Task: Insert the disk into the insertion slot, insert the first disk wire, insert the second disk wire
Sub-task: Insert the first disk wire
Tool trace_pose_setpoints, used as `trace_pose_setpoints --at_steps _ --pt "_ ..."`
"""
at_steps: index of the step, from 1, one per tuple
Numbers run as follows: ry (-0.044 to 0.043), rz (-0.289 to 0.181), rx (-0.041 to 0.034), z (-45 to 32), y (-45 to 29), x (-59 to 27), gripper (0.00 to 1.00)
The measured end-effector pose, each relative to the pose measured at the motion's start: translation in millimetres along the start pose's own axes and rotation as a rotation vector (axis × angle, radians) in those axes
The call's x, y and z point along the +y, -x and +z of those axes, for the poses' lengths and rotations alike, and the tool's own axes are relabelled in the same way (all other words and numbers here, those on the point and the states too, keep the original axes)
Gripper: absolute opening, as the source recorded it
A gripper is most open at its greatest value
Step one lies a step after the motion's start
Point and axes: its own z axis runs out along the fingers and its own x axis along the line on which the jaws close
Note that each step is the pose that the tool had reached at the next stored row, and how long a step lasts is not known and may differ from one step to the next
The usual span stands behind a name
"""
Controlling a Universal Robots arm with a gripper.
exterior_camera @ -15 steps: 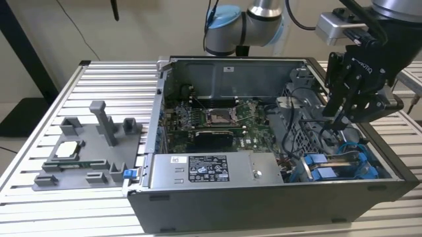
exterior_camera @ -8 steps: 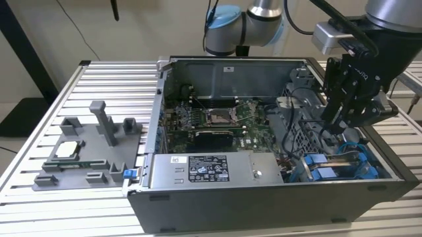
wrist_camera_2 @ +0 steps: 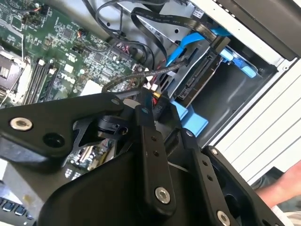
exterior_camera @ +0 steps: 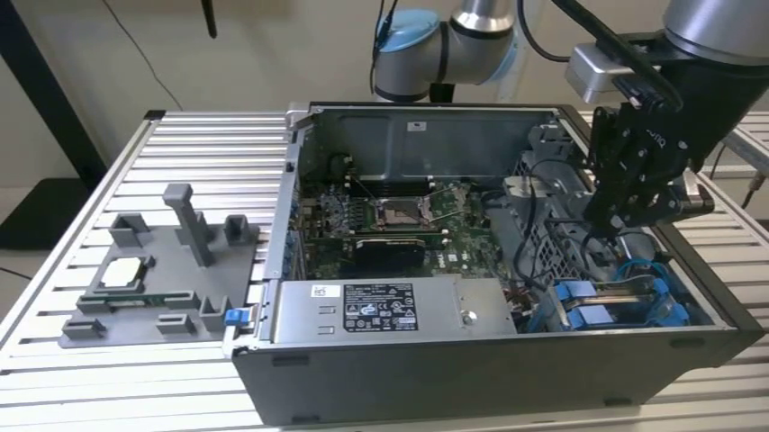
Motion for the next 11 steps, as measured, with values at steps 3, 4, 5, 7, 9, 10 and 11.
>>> trace_pose_setpoints --at_steps 3,4,5,7,9,10,11 --pt "0.0000 0.000 -0.0007 0.0 0.0 0.0 0.00" --pt "0.0000 0.000 -0.0009 0.1 0.0 -0.1 0.00" --pt "0.0000 0.000 -0.0009 0.1 0.0 -0.1 0.00" --pt "0.0000 0.000 -0.0010 0.1 0.0 0.0 0.00" --pt "0.0000 0.000 -0.0011 0.1 0.0 0.0 0.00" --pt "0.0000 0.000 -0.0010 0.1 0.0 -0.1 0.00" --pt "0.0000 0.000 -0.0011 0.1 0.0 0.0 0.00"
